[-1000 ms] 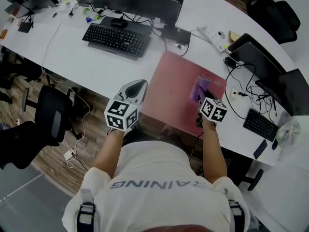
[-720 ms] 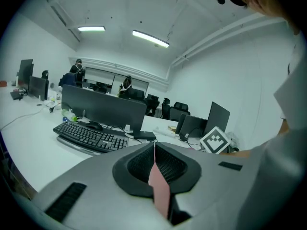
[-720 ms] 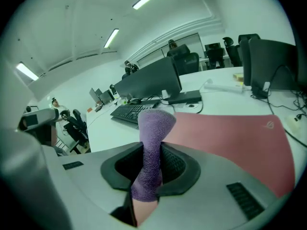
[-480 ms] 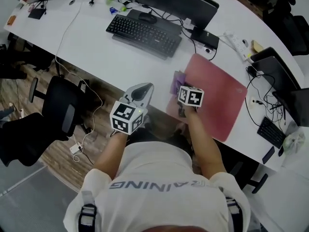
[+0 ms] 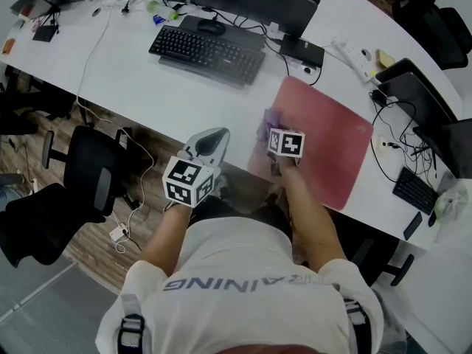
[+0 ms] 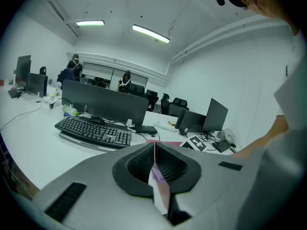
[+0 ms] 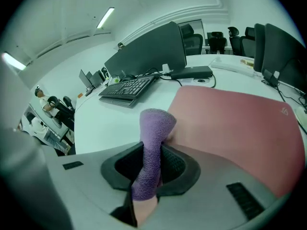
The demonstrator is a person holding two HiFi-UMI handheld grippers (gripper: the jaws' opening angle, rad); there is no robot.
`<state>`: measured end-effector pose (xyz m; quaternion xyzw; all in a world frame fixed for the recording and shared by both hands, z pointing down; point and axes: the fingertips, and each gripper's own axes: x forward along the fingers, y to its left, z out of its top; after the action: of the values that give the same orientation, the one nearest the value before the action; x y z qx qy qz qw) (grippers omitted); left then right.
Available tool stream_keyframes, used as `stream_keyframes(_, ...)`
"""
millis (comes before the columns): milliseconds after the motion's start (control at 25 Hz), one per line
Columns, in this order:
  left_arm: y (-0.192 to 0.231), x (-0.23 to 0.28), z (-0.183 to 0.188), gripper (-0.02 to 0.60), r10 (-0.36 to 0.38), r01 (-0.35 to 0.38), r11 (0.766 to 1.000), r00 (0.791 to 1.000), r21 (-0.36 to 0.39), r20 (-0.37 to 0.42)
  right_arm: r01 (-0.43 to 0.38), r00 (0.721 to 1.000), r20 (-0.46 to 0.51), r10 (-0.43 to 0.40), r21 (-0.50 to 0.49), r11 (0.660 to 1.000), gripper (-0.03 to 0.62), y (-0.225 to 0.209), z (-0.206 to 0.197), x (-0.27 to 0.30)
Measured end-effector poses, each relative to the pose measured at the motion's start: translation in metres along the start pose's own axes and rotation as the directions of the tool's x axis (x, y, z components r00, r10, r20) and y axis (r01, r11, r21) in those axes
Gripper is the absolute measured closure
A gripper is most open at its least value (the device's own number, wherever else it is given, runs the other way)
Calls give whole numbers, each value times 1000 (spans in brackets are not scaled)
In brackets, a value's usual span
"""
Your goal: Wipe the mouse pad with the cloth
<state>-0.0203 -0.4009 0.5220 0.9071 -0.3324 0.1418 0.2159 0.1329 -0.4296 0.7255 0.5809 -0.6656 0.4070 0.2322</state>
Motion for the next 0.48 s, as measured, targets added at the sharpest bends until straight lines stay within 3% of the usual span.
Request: stream_keyframes(480, -80, 48, 6, 546, -42, 42, 999, 999, 28, -5, 34, 999, 2, -34, 90, 995, 494, -94, -24, -44)
